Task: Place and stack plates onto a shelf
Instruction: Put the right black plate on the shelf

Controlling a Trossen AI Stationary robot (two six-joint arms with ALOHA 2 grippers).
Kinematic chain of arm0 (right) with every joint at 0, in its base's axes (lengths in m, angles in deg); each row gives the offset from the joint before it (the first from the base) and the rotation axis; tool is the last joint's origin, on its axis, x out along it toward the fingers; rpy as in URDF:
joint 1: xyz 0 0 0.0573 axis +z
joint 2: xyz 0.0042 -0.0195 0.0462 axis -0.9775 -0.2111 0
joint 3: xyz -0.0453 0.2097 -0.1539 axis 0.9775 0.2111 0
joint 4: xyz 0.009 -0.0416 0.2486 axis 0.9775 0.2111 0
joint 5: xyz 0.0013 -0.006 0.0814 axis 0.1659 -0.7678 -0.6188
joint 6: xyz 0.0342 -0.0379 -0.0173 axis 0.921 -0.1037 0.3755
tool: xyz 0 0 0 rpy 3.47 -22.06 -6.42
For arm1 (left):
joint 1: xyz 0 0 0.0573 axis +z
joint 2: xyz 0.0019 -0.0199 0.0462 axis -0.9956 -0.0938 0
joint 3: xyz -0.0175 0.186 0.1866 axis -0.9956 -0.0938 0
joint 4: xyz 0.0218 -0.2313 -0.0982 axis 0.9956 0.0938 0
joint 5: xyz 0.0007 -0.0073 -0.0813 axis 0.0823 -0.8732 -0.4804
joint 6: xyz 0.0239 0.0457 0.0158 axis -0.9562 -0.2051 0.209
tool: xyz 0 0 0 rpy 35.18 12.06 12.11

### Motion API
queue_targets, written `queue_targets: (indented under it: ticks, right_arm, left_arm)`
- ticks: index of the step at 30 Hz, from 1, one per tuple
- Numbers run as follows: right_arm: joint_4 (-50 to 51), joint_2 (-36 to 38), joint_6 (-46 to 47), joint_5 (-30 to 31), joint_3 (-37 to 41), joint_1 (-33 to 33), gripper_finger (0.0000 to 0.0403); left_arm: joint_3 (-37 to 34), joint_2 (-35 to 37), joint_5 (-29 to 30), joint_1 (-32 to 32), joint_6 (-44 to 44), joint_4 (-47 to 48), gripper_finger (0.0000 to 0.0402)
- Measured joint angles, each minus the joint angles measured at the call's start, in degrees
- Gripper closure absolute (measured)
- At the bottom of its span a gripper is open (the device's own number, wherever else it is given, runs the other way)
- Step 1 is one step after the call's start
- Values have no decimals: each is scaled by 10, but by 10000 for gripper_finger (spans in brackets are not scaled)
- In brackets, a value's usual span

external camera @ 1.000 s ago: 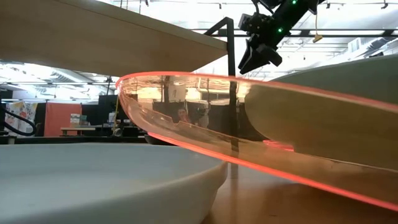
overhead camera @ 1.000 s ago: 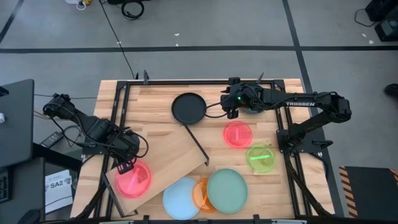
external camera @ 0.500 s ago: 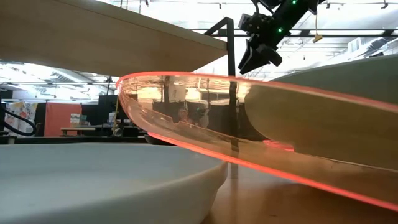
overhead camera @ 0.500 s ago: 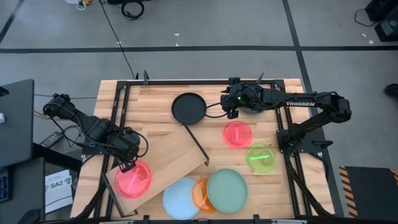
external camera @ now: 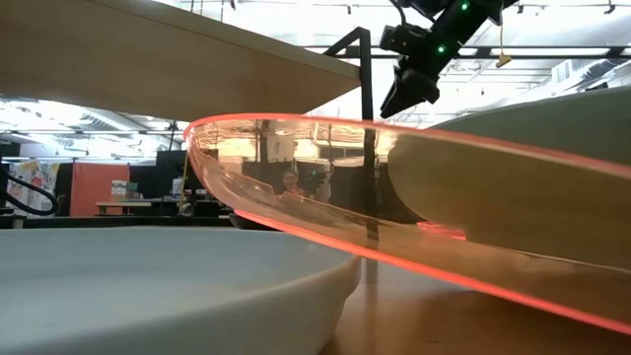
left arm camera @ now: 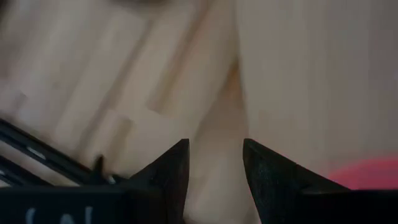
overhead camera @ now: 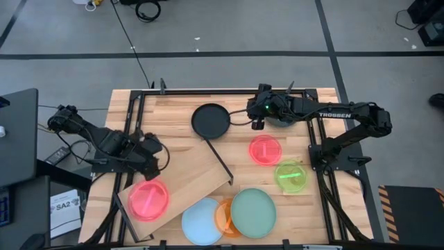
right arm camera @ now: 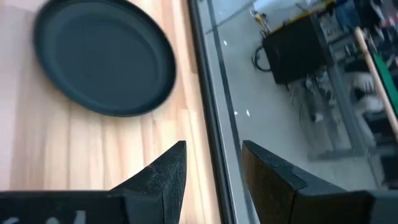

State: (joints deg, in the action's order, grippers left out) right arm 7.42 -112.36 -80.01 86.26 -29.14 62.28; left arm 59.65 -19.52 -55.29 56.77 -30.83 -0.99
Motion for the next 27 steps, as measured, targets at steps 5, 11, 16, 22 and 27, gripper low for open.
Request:
queue_targets:
  ticks: [5,11,16,22,27]
  right_arm:
    - [0,0,47,0,0,-35,241]
    - [17,0,113,-7,0,-99,241]
    - [41,0,147,-10,0,-160,241]
    - [68,0,180,-59,0,-244,241]
    - [77,0,183,-111,0,-322,241]
  left_arm:
    - [0,0,13,65,-65,-25,244]
    - [0,0,14,155,-161,-86,244]
    - [0,0,7,220,-227,-130,244]
    - [0,0,-42,282,-271,-153,244]
    - [0,0,-45,314,-272,-166,244]
